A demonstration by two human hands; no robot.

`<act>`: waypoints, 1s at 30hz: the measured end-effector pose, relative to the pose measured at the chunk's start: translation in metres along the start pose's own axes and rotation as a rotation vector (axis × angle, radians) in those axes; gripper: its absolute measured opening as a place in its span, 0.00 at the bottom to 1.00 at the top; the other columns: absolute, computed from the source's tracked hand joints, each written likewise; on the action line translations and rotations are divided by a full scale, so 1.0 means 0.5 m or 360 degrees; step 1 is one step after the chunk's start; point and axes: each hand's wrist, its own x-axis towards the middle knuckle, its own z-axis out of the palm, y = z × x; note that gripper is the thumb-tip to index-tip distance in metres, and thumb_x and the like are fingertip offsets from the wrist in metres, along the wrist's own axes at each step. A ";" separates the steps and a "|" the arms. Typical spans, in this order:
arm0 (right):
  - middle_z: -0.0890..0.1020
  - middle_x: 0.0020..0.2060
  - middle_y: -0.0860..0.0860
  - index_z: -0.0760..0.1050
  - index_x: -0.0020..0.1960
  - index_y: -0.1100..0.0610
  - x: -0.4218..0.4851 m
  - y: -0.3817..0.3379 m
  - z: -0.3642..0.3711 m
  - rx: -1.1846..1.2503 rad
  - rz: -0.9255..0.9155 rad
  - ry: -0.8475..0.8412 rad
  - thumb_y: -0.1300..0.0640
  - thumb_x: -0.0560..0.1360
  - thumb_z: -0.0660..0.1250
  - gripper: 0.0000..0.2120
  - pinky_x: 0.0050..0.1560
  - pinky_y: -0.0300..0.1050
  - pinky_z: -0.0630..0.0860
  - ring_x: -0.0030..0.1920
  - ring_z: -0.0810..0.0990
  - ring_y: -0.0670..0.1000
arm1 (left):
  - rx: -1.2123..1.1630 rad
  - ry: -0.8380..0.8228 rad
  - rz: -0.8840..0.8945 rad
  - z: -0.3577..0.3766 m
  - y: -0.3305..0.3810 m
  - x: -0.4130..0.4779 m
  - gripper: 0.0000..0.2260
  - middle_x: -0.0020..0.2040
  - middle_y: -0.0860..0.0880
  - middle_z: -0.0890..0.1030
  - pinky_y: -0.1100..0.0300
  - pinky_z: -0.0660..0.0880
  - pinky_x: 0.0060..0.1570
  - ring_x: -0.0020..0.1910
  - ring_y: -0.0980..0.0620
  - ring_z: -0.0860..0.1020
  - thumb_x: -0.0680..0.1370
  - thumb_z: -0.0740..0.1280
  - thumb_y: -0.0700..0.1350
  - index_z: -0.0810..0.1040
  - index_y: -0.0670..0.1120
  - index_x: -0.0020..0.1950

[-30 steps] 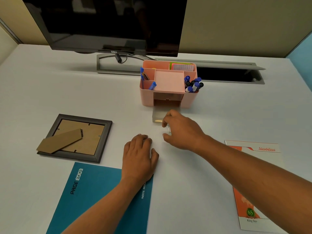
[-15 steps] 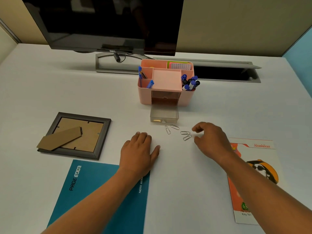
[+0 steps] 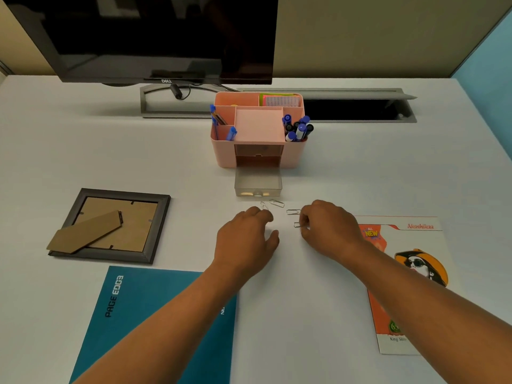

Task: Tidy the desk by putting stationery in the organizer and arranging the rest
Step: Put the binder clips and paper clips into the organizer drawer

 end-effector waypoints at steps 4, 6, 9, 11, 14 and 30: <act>0.80 0.42 0.49 0.77 0.44 0.51 -0.003 -0.010 0.003 -0.0078 0.0036 -0.0140 0.53 0.70 0.66 0.04 0.38 0.43 0.70 0.43 0.78 0.54 | -0.0124 0.0006 0.0013 0.003 0.011 0.008 0.17 0.61 0.56 0.77 0.60 0.73 0.51 0.57 0.54 0.76 0.78 0.64 0.55 0.72 0.55 0.66; 0.79 0.41 0.50 0.76 0.44 0.52 -0.006 -0.015 0.004 -0.0115 0.0020 -0.0182 0.50 0.69 0.67 0.07 0.38 0.43 0.67 0.41 0.76 0.54 | -0.0179 -0.0018 0.0007 0.007 0.012 0.012 0.17 0.59 0.57 0.78 0.60 0.74 0.49 0.55 0.55 0.77 0.77 0.65 0.55 0.73 0.55 0.64; 0.76 0.39 0.50 0.75 0.43 0.53 -0.012 -0.025 0.007 -0.0157 -0.0024 -0.0192 0.49 0.69 0.66 0.08 0.38 0.43 0.67 0.40 0.74 0.54 | -0.0227 -0.0080 -0.0020 0.012 0.015 0.019 0.17 0.58 0.57 0.79 0.60 0.75 0.51 0.54 0.55 0.77 0.76 0.67 0.54 0.73 0.55 0.65; 0.77 0.41 0.50 0.75 0.43 0.52 -0.017 -0.029 0.005 -0.0137 -0.0046 -0.0186 0.49 0.70 0.65 0.08 0.38 0.43 0.67 0.41 0.75 0.54 | -0.0245 -0.0102 -0.0036 0.014 0.016 0.022 0.17 0.58 0.57 0.79 0.60 0.74 0.51 0.53 0.55 0.77 0.77 0.67 0.54 0.73 0.55 0.65; 0.78 0.43 0.48 0.75 0.45 0.51 -0.021 -0.027 -0.006 -0.0082 -0.0051 -0.0109 0.47 0.71 0.66 0.08 0.36 0.42 0.65 0.42 0.77 0.52 | -0.0264 -0.0108 -0.0048 0.015 0.014 0.023 0.17 0.57 0.57 0.79 0.61 0.73 0.49 0.50 0.55 0.76 0.77 0.67 0.54 0.73 0.55 0.65; 0.79 0.33 0.46 0.74 0.34 0.49 -0.007 -0.033 -0.009 0.0722 -0.0050 -0.0290 0.59 0.67 0.72 0.09 0.36 0.39 0.70 0.36 0.78 0.48 | -0.0493 -0.0294 -0.0043 0.021 0.001 0.035 0.11 0.51 0.57 0.83 0.59 0.77 0.47 0.45 0.56 0.79 0.76 0.67 0.50 0.80 0.54 0.57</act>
